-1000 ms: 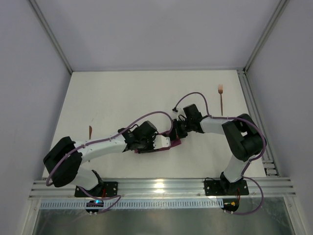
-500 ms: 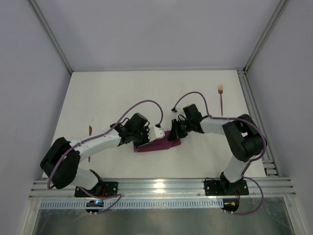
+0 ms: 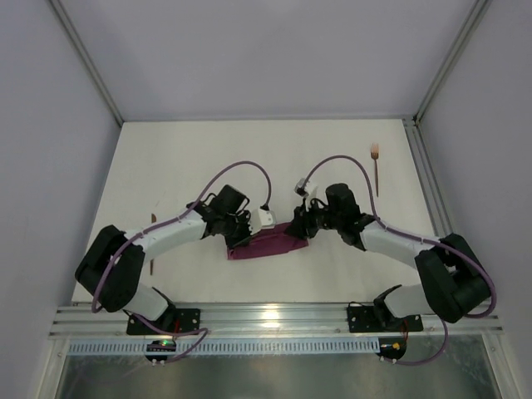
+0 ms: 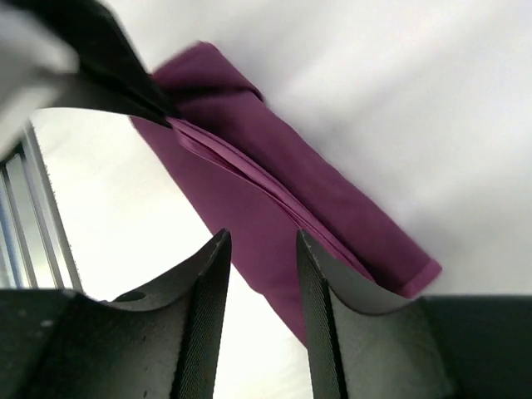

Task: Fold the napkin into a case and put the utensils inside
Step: Pick up the top corner of the smaller rectangle folded napkin from the center of the board, then stuff the top corner of the smaller-rectangle-folded napkin at the center of the board.

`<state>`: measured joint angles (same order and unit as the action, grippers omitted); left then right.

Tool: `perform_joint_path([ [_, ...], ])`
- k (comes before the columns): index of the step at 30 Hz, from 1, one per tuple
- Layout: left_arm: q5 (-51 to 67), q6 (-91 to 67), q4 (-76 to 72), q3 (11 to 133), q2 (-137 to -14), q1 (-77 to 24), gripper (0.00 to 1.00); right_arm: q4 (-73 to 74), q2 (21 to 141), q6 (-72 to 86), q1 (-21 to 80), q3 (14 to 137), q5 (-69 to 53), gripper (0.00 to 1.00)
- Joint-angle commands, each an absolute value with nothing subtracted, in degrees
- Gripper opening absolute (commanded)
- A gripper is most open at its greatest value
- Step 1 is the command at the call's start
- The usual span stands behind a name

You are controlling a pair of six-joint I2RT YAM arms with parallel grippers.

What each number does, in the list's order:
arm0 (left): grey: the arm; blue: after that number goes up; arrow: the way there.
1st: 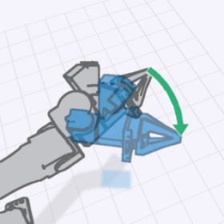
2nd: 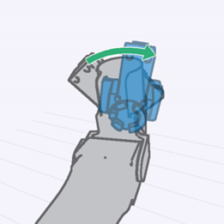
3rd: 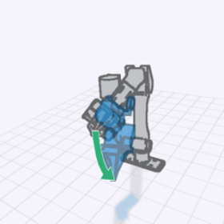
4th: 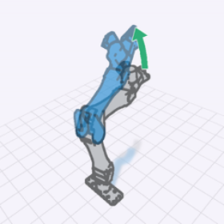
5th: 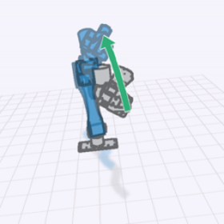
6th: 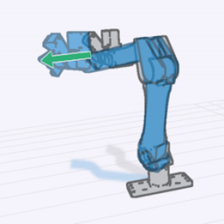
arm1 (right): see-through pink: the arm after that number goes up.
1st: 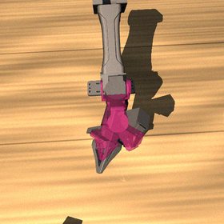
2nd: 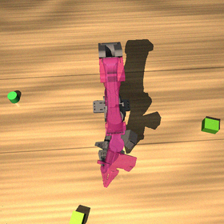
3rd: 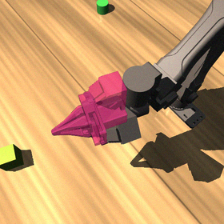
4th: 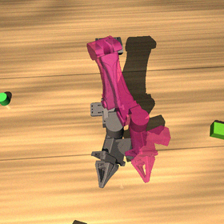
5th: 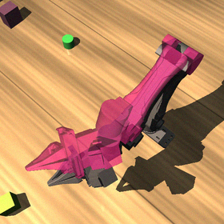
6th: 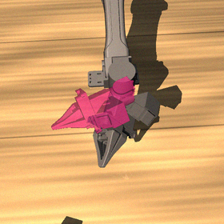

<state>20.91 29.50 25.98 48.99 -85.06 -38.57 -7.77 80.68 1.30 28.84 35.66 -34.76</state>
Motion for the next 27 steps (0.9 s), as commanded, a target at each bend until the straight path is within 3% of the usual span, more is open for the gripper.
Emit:
perform_joint_path([
  [1,24.5,29.6,27.3,51.8,-85.7,-37.7,0.0,-29.1,76.5,-6.1,32.0,29.4,-36.5,0.42],
  [6,27.2,28.9,29.4,53.3,-85.8,-36.6,0.0,-48.3,81.0,-13.8,40.2,23.8,-33.8,0.49],
  [12,27.2,28.7,30.3,53.8,-86.1,-36.3,0.0,-63.3,91.4,-14.7,42.0,23.6,-33.5,0.52],
  [27,27.9,27.2,30.2,55.4,-88.2,-36.3,0.0,-75.4,103.1,-12.5,45.1,24.3,-31.0,0.55],
])
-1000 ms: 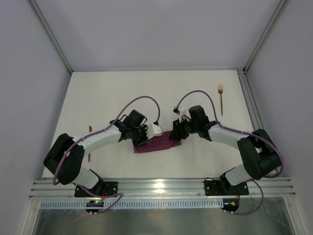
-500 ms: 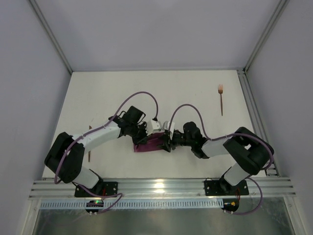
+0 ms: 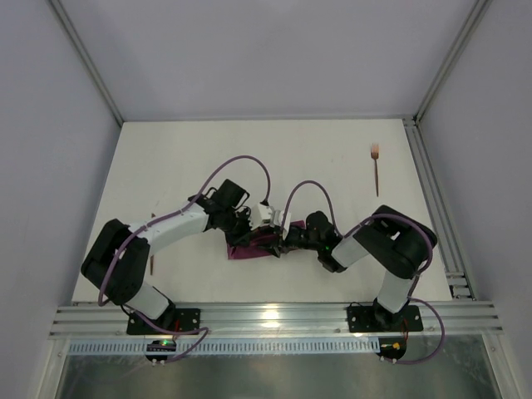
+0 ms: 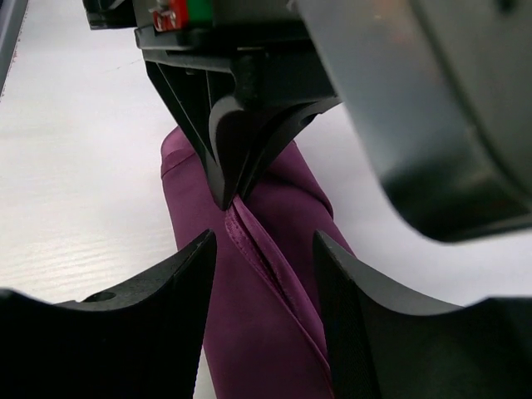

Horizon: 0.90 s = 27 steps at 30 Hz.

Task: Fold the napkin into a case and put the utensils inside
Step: Stuff the top corner of the smaller-rectangle-folded napkin at the center of the board.

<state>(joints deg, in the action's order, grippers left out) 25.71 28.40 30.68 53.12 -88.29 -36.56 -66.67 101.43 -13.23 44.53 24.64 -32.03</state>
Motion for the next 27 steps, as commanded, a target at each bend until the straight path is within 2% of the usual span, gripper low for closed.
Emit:
perform_joint_path([
  [1,28.0,27.2,30.1,55.4,-88.3,-36.3,0.0,-75.7,103.6,-12.4,45.1,24.3,-30.9,0.55],
  [11,26.5,27.6,30.4,55.2,-89.3,-35.5,0.0,-83.5,102.6,-11.3,45.2,18.0,-27.6,0.55],
  [27,28.8,28.4,31.1,55.8,-88.9,-35.5,0.0,-87.8,103.9,-16.6,46.6,18.1,-26.7,0.55],
])
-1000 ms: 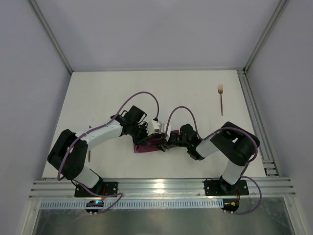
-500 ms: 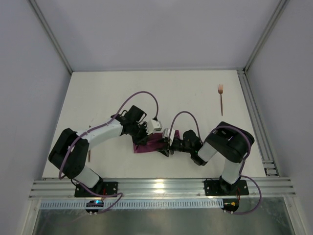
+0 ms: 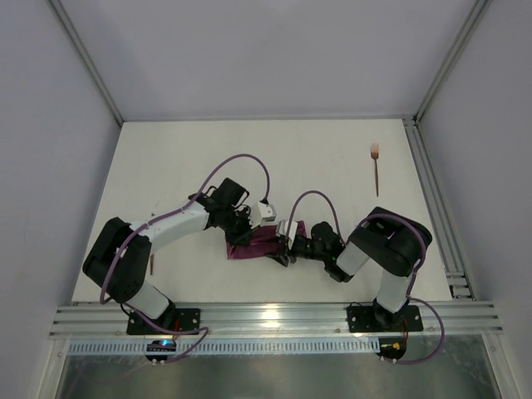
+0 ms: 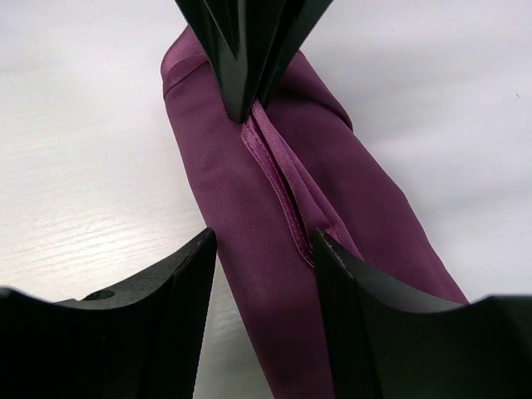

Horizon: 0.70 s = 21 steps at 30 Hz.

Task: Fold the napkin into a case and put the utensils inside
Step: Stuff the top corner of the smaller-rectangle-folded napkin at the center of the board.

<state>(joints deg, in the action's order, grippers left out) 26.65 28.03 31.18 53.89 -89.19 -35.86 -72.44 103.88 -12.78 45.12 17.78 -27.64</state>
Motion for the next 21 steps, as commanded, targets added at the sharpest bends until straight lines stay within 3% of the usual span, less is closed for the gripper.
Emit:
perform_joint_path([
  [1,28.8,28.3,31.0,55.7,-89.1,-35.6,0.0,-87.8,103.8,-17.2,46.9,18.2,-26.5,0.55],
  [8,29.4,27.8,30.3,55.5,-88.6,-35.6,0.0,-93.8,104.8,-18.8,48.2,18.6,-25.0,0.55],
  [21,30.6,29.3,32.3,56.2,-88.9,-35.6,0.0,-91.4,103.8,-24.5,51.2,20.2,-17.1,0.54],
])
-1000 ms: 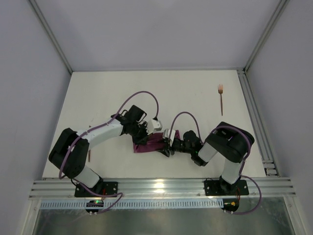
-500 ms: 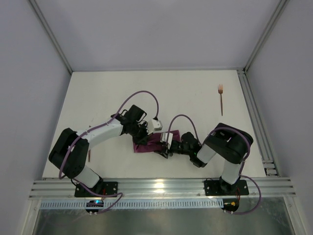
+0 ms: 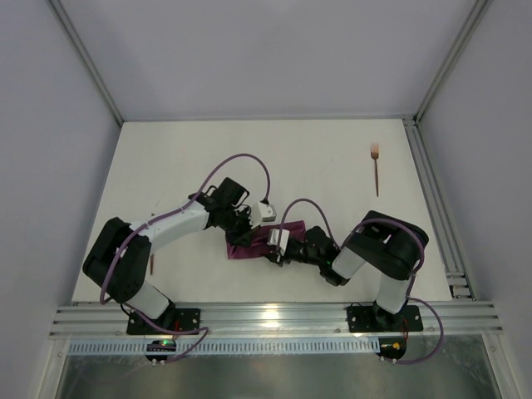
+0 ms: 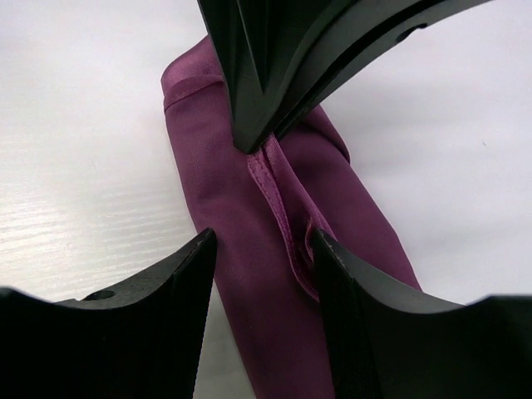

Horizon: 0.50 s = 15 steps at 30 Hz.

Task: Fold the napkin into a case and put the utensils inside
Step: Stuff the top corner of the smaller-rectangle-folded napkin at the center of the board.

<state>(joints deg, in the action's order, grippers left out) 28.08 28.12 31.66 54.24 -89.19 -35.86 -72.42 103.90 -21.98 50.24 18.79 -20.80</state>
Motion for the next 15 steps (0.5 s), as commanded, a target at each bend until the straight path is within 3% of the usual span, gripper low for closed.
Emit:
perform_joint_path([
  [1,30.6,29.4,32.2,56.1,-88.9,-35.6,0.0,-88.2,103.7,-24.3,51.2,20.8,-16.4,0.54],
  [7,31.6,29.5,32.3,55.5,-89.2,-35.5,0.0,-93.8,107.8,-21.8,52.2,21.9,-14.9,0.54],
  [15,31.7,29.5,32.3,55.5,-88.9,-35.6,0.0,-87.4,108.1,-22.0,52.7,25.3,-16.4,0.53],
])
